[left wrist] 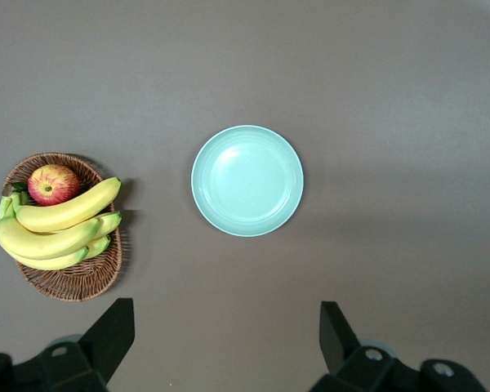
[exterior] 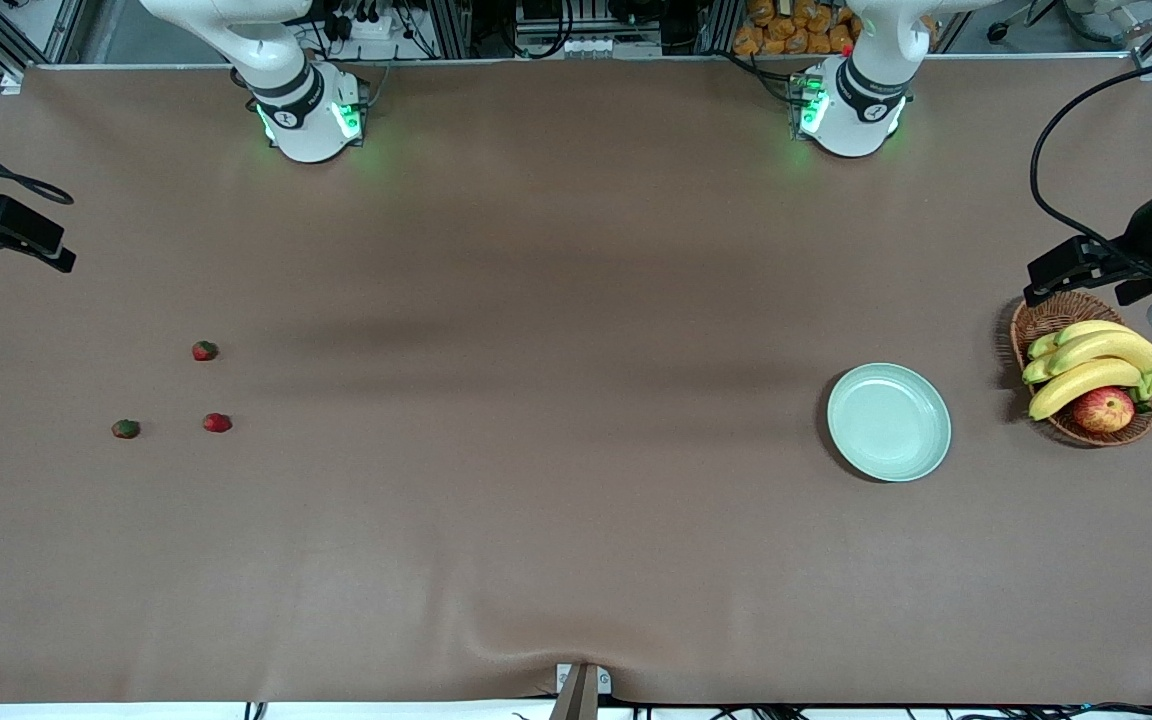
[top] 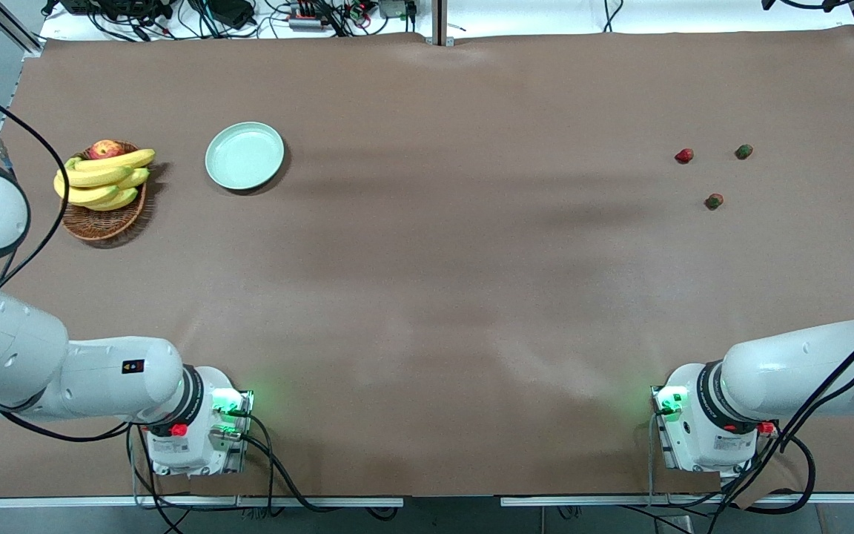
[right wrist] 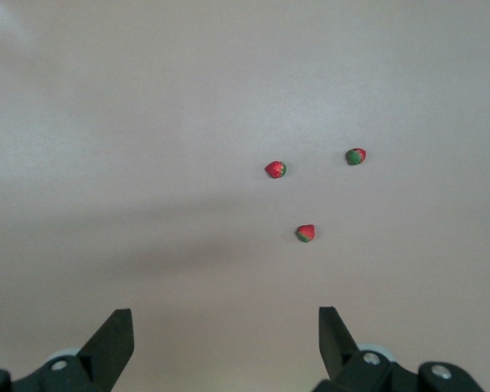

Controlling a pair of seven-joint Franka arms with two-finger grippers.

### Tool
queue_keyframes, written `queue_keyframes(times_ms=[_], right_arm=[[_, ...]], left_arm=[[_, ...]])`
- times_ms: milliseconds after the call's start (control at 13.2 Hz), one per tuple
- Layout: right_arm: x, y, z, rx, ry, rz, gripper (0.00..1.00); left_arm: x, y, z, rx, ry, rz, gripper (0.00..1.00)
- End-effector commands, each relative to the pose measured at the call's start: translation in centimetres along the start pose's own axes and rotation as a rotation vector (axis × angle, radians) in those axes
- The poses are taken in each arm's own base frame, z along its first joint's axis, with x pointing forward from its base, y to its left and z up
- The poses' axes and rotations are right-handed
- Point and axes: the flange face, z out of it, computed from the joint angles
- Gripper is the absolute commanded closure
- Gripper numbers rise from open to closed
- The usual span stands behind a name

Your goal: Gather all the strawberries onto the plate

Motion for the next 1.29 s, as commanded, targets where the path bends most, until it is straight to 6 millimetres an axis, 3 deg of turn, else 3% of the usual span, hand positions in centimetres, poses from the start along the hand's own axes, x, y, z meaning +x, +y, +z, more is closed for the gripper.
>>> queue_keyframes(times_ms=[0, 152, 380, 532, 608, 988, 1216], right_arm=[[0.2, 0.2, -0.1, -0.01, 0.005, 0.008, 0.0], [0.9, 0.0, 0.8, -0.008, 0.002, 0.005, 0.0], [3.3, -0.4, 3.8, -0.015, -0.001, -0.011, 0.0], [4.8, 0.9, 5.9, -0.013, -0.009, 0.014, 0.0], [5.4, 0.5, 6.9, -0.022, -0.018, 0.004, 0.0], [8.5, 1.8, 17.1, -0.047, -0.175, 0.023, 0.0], [9.6, 4.7, 23.8, -0.045, -0.195, 0.028, 0.0]], left_arm=[[0.1, 0.3, 0.4, 0.023, -0.015, 0.002, 0.0], [0.2, 0.3, 0.4, 0.023, -0.015, 0.003, 0.0], [0.2, 0.4, 0.4, 0.023, -0.013, 0.005, 0.0], [0.2, 0.3, 0.5, 0.023, -0.015, 0.003, 0.0], [0.2, 0.3, 0.5, 0.022, -0.013, 0.005, 0.0], [0.2, 0.2, 0.5, 0.023, -0.013, 0.003, 0.0], [0.3, 0.0, 0.5, 0.022, -0.013, 0.002, 0.0]])
